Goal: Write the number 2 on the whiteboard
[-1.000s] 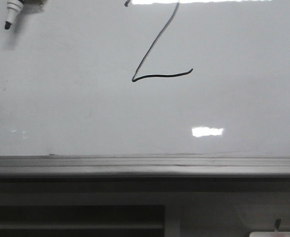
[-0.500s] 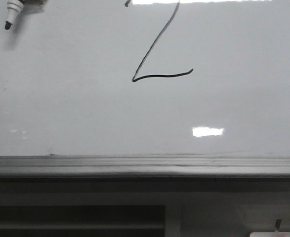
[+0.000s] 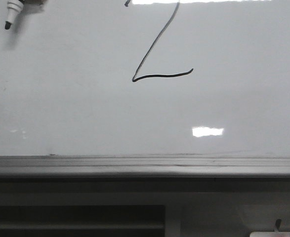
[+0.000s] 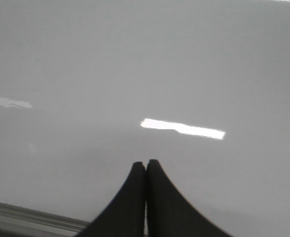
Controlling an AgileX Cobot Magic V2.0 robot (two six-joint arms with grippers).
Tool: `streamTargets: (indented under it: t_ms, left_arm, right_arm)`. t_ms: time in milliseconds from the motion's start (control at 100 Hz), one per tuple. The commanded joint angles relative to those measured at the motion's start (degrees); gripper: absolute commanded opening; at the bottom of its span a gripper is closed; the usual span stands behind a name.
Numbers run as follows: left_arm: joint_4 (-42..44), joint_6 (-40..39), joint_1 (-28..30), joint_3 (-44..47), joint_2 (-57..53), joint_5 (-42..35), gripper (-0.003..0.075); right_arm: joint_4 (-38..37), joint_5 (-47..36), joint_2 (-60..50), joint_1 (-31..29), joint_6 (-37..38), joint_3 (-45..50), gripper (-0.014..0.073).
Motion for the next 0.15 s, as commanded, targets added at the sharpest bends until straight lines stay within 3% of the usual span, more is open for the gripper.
streamTargets:
  t_ms: [0, 140]
  left_arm:
    - [-0.5, -0.6, 0.0, 0.7, -1.5, -4.0, -0.002]
    - [-0.5, -0.6, 0.0, 0.7, -1.5, -4.0, -0.002]
  right_arm:
    - [-0.6, -4.3, -1.1, -0.5, 0.1, 1.4, -0.0053]
    - [-0.6, -4.3, -1.1, -0.5, 0.1, 1.4, -0.0053]
